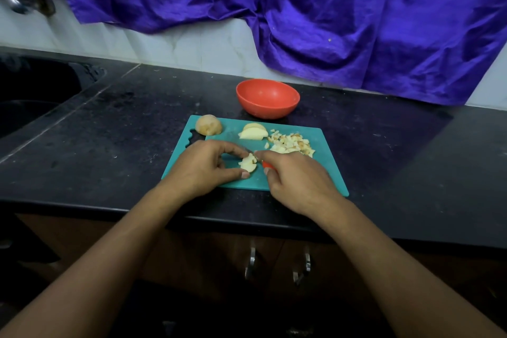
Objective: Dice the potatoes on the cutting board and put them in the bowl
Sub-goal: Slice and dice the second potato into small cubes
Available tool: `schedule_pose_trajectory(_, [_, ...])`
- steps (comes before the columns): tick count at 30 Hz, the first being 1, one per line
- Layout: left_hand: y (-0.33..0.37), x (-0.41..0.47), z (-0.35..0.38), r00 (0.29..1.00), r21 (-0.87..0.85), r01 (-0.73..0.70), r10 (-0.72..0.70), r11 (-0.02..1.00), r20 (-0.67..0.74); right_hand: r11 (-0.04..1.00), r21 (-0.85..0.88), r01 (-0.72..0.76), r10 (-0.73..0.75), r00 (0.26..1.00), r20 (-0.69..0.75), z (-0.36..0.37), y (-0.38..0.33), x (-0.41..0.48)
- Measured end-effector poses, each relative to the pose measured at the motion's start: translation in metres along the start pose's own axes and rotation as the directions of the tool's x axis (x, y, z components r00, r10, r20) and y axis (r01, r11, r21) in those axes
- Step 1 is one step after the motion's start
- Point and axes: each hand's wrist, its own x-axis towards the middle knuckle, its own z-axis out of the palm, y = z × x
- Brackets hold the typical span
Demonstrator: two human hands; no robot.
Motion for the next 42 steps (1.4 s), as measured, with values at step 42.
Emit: schedule_pose_trajectory(42, [0.005, -0.005, 0.015, 0.979, 0.074, 0.077, -0.062, 0.994, -0.193, 0.97, 0.206, -0.133, 0.167, 0.973, -0.158, 0.015, -0.027, -0.023])
